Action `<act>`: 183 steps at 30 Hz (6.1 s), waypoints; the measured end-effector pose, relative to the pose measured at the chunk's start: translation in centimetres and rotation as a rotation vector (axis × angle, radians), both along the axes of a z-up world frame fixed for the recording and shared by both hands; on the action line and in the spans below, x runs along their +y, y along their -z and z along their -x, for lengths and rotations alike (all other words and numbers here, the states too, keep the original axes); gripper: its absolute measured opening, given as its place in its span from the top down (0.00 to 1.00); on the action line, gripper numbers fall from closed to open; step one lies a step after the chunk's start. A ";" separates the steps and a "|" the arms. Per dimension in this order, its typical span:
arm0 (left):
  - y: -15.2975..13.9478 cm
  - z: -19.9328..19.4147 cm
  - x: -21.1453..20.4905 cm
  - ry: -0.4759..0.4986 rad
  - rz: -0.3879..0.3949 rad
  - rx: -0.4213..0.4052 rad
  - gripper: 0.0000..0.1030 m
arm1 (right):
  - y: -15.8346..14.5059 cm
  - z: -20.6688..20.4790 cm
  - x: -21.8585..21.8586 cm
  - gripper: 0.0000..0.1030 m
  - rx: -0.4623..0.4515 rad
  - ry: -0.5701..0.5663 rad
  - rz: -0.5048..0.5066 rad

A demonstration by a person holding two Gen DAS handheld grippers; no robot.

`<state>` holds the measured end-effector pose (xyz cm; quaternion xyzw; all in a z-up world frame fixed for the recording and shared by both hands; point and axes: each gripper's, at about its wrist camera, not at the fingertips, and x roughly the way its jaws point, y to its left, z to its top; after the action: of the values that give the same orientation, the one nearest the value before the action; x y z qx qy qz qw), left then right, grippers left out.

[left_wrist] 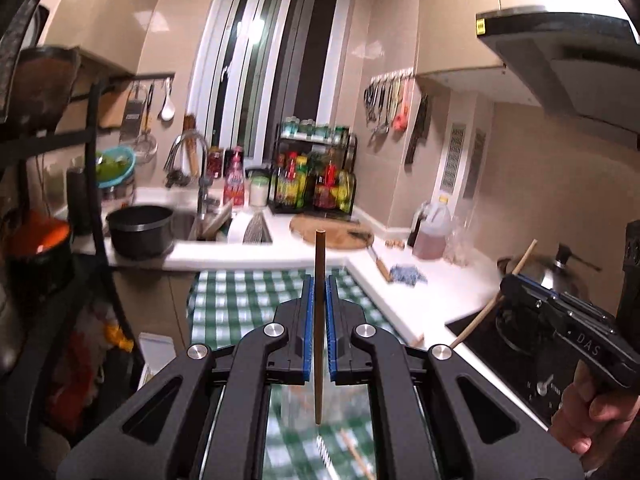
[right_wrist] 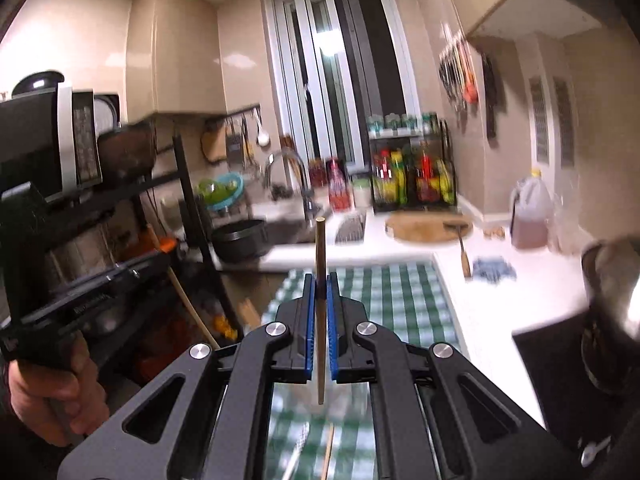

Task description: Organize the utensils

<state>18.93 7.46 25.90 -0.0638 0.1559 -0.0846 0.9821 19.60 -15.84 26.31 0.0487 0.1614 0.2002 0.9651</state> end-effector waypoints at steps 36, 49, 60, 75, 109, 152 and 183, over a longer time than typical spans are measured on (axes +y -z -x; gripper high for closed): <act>6.5 0.9 -1.2 -0.098 -0.044 0.072 0.84 | 5.0 1.5 1.0 0.72 -0.019 0.125 0.149; 12.3 6.7 -1.0 -0.108 -0.021 0.144 0.84 | 13.4 7.3 -0.8 0.90 0.129 0.112 0.128; 20.8 10.0 -0.4 -0.146 -0.002 0.280 0.84 | 24.3 9.4 1.9 0.89 0.338 -0.009 0.225; 24.9 12.8 -0.1 -0.156 0.004 0.351 0.84 | 29.7 9.6 3.7 0.68 0.448 -0.035 0.344; 29.4 11.3 -7.0 -0.077 -0.085 0.424 0.37 | 29.9 10.6 -1.2 0.89 0.455 0.087 0.273; 30.7 9.1 -7.0 -0.130 -0.163 0.329 0.53 | 30.2 10.7 -2.2 0.92 0.412 0.116 0.267; 25.7 11.9 -5.0 -0.056 -0.106 0.318 0.79 | 24.3 12.3 -2.1 0.95 0.289 0.095 0.239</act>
<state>7.02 2.48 0.21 -0.0289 0.3118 -0.0377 0.9490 7.29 -17.91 2.03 -0.0306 0.3187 0.1248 0.9391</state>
